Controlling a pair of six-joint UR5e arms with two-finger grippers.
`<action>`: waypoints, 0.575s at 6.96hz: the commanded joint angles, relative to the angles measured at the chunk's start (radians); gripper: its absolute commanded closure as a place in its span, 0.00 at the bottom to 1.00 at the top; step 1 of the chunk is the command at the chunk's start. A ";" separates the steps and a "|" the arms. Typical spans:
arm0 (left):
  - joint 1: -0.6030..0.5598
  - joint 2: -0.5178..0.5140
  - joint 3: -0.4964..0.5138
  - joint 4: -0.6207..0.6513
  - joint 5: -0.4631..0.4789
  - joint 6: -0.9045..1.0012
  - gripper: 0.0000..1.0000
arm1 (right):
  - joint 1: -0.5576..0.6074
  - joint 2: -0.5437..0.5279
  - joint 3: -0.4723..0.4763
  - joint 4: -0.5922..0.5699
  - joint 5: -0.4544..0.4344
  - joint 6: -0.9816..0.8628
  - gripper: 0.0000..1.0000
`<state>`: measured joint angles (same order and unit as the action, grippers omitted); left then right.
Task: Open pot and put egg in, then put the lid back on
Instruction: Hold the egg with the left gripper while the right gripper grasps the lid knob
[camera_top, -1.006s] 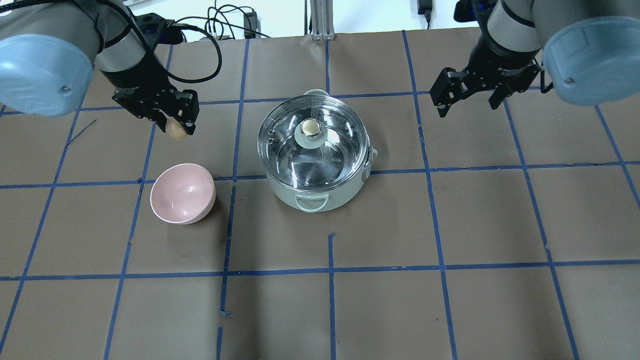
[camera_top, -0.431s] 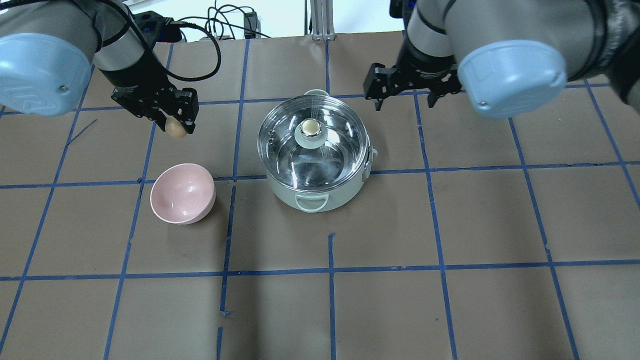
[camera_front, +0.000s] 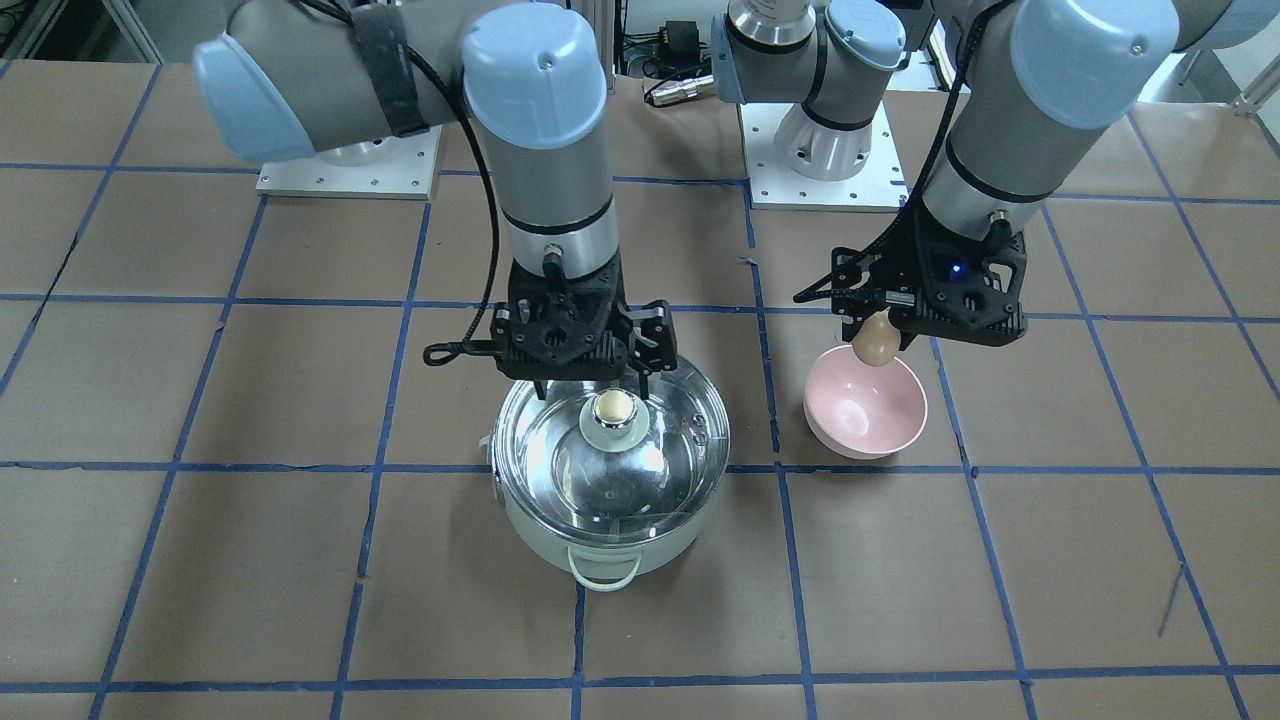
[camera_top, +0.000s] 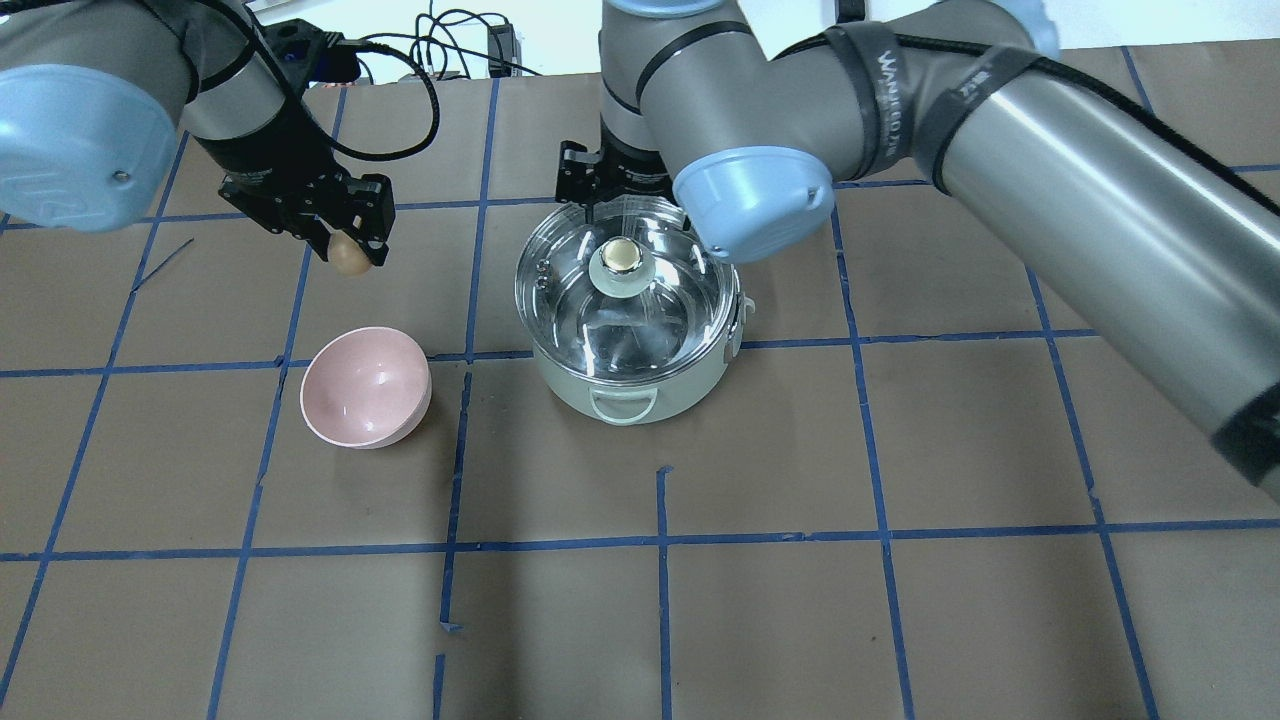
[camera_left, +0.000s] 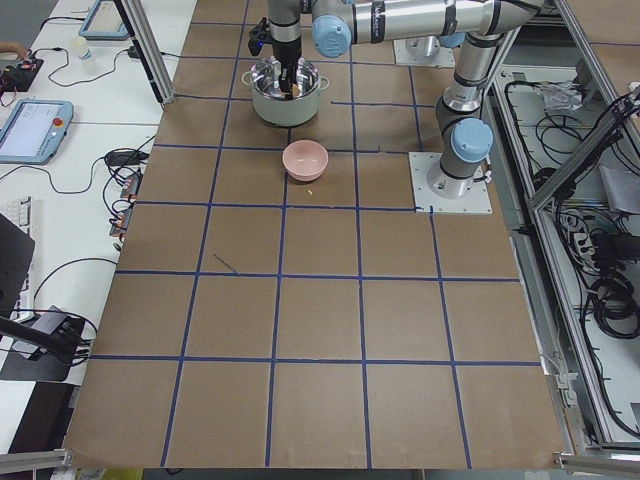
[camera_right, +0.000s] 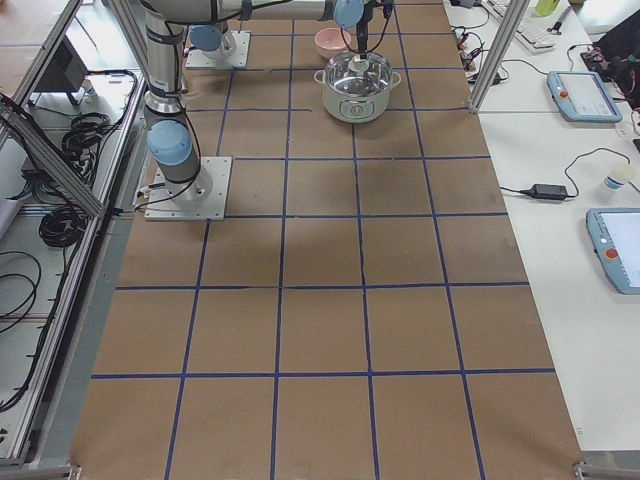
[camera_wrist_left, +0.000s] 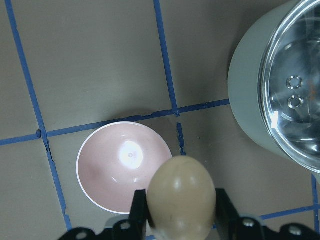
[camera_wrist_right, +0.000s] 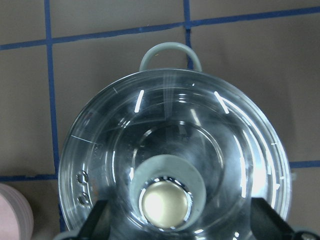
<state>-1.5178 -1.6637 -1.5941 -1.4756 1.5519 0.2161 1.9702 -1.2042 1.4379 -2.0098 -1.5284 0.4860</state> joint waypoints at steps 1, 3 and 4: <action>0.001 0.002 -0.001 0.000 -0.001 0.000 0.72 | 0.039 0.064 -0.008 -0.041 -0.001 0.056 0.00; -0.001 0.004 -0.001 0.000 -0.003 0.000 0.72 | 0.038 0.068 0.010 -0.043 -0.012 0.026 0.00; -0.001 0.005 -0.004 -0.002 -0.006 0.000 0.72 | 0.038 0.067 0.031 -0.055 -0.013 0.026 0.00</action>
<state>-1.5184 -1.6596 -1.5964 -1.4760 1.5492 0.2163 2.0075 -1.1377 1.4484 -2.0541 -1.5376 0.5155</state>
